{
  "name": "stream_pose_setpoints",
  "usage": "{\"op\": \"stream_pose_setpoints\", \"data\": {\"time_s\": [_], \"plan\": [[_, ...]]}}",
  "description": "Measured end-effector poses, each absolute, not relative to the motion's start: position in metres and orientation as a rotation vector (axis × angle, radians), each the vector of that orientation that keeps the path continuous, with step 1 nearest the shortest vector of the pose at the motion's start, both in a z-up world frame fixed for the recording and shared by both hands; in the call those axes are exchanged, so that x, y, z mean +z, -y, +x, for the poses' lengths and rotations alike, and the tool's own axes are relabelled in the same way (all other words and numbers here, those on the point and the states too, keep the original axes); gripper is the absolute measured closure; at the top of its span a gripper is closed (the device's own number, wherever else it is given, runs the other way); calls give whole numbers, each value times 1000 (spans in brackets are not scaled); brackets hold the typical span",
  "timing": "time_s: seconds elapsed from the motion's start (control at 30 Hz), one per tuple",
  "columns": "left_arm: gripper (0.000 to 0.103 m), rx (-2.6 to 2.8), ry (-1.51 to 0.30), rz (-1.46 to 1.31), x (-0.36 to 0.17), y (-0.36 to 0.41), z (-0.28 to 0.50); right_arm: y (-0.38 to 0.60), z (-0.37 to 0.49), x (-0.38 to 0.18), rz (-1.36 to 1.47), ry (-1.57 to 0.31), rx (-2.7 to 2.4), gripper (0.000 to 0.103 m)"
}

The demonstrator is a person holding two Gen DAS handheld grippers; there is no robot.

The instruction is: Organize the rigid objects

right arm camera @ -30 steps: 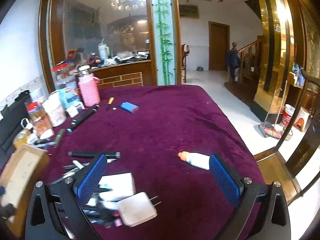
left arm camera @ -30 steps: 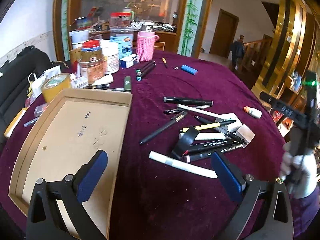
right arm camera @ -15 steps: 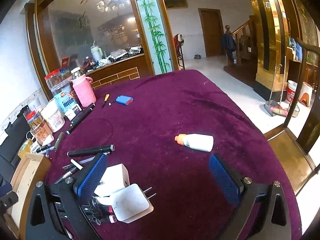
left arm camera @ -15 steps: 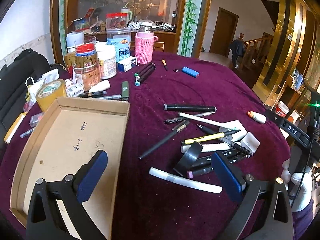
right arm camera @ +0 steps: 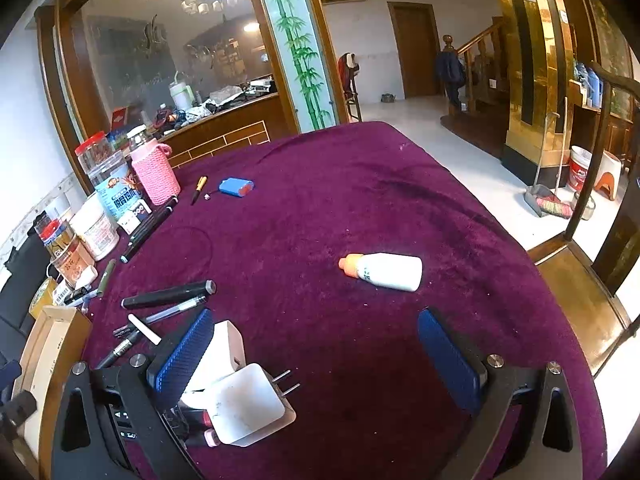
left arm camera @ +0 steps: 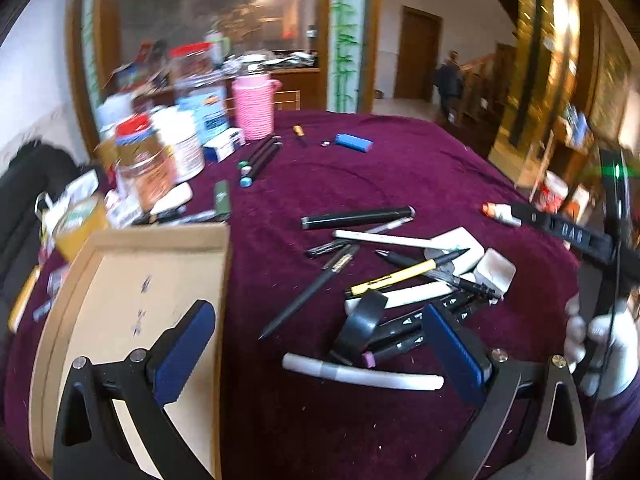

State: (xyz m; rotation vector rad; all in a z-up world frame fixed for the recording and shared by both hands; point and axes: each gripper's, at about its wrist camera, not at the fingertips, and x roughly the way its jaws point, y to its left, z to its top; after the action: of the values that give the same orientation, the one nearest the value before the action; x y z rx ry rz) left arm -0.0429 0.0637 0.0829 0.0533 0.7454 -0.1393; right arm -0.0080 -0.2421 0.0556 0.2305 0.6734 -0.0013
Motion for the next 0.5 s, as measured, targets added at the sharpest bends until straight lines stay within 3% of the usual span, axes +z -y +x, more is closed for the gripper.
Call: {"op": "stream_pose_setpoints", "data": {"time_s": [0.37, 0.5], "plan": [[1, -256, -817, 197, 54, -37, -20, 242, -3, 51, 239, -713, -8, 1], [9, -294, -851, 142, 47, -41, -11, 241, -1, 48, 231, -725, -9, 1]]}}
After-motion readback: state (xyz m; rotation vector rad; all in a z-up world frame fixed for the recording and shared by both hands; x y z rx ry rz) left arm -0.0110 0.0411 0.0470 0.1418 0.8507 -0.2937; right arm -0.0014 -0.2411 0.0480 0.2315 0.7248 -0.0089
